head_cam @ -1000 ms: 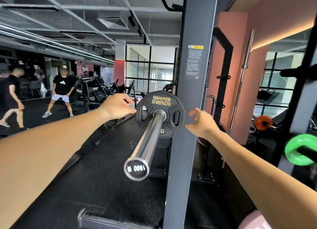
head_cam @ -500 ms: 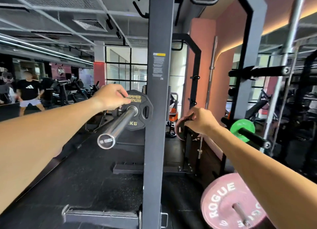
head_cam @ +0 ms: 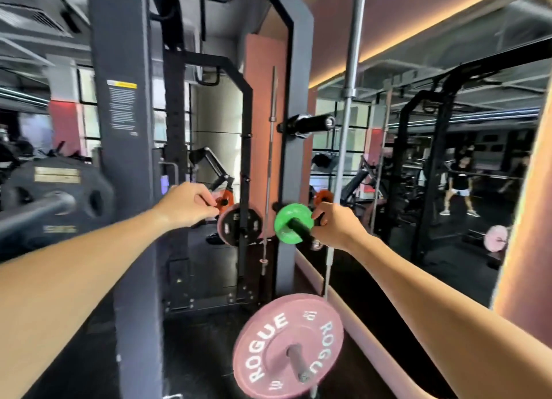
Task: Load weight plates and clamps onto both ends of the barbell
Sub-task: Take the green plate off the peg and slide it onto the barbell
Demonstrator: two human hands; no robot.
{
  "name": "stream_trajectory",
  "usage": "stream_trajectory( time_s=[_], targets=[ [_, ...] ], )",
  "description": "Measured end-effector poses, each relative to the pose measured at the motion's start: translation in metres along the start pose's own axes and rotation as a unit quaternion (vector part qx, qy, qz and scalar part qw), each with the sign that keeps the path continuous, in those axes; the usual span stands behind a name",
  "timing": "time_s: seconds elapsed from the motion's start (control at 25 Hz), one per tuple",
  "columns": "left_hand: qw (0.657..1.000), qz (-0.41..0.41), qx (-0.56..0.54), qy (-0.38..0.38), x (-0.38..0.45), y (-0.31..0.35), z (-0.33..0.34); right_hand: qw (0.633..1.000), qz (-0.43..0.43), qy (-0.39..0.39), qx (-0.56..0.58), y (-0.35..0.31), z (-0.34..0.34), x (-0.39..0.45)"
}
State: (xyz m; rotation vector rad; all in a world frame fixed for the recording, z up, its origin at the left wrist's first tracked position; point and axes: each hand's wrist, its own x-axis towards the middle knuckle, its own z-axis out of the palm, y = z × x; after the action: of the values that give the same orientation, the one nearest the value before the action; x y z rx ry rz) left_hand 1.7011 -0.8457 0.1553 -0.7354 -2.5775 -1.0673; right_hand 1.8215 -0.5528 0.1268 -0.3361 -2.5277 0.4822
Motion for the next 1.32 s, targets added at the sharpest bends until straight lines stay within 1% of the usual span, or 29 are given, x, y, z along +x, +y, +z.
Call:
stream_trajectory(
  time_s=[0.08,0.16,0.32,0.48,0.68,0.84,0.92,0.96,1.12,1.32],
  targets=[
    [1.0,0.001,-0.012,-0.025,0.018,0.024,0.054,1.0,0.01,-0.008,-0.002,0.046,-0.01,0.009],
    [0.999,0.0,-0.015,-0.044,0.033,0.039,0.094,1.0,0.018,-0.016,-0.005,0.082,-0.012,0.02],
    [0.999,-0.012,-0.002,-0.049,0.067,0.044,0.136,1.0,0.013,-0.024,-0.002,0.12,-0.003,0.053],
    [0.998,-0.021,-0.001,-0.058,0.109,0.027,0.162,0.999,0.01,-0.033,0.008,0.137,0.025,0.097],
    [0.998,-0.026,-0.013,-0.061,0.182,-0.013,0.206,0.999,0.007,-0.043,0.003,0.152,0.078,0.166],
    [0.991,-0.048,-0.03,-0.125,0.249,-0.046,0.253,0.997,0.017,-0.071,-0.002,0.162,0.128,0.236],
    [0.987,-0.044,-0.011,-0.152,0.276,-0.059,0.271,0.996,0.015,-0.085,0.012,0.165,0.15,0.266],
    [0.988,-0.032,0.003,-0.154,0.286,-0.063,0.278,0.996,0.014,-0.09,0.019,0.166,0.159,0.277],
    [0.987,0.003,0.041,-0.156,0.309,-0.067,0.299,0.996,0.009,-0.087,0.028,0.172,0.183,0.3],
    [0.985,0.016,0.015,-0.17,0.302,-0.064,0.299,0.996,0.007,-0.086,0.002,0.176,0.176,0.296]
  ],
)
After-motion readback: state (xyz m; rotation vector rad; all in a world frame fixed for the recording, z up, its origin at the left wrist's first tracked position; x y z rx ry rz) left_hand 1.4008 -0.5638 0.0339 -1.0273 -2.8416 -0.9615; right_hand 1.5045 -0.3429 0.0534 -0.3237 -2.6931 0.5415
